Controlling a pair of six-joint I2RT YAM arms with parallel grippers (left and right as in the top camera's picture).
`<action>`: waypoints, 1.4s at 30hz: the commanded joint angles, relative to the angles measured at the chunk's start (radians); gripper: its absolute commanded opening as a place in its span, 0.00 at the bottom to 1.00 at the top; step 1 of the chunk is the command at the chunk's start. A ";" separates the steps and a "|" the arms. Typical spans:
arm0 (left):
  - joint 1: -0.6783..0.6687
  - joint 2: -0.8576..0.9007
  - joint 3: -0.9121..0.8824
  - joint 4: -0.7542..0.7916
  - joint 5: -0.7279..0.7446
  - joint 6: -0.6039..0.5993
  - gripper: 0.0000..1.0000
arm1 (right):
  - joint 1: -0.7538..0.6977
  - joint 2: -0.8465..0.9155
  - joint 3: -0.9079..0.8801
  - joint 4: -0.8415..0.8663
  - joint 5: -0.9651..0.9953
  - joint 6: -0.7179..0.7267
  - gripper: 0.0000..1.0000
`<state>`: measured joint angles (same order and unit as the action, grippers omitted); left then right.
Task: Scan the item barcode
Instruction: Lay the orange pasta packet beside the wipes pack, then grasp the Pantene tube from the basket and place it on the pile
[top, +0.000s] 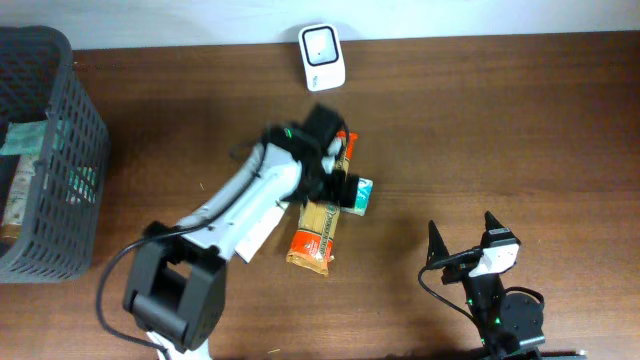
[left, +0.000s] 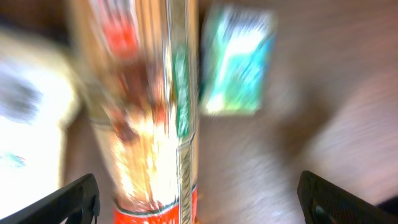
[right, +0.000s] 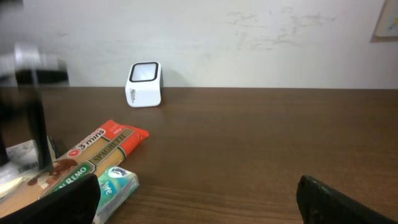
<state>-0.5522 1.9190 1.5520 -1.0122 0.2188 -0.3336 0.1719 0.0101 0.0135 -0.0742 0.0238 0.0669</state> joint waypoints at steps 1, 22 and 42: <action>0.172 -0.039 0.435 -0.207 -0.072 0.159 0.99 | 0.005 -0.006 -0.008 -0.004 -0.002 -0.008 0.99; 1.225 0.467 0.906 -0.256 -0.416 0.441 1.00 | 0.005 -0.006 -0.008 -0.004 -0.002 -0.008 0.99; 1.318 0.194 0.575 -0.129 -0.116 0.480 0.00 | 0.005 -0.004 -0.008 -0.004 -0.002 -0.008 0.99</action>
<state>0.7631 2.3383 2.0514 -1.1198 -0.0078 0.2165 0.1719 0.0101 0.0135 -0.0746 0.0204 0.0666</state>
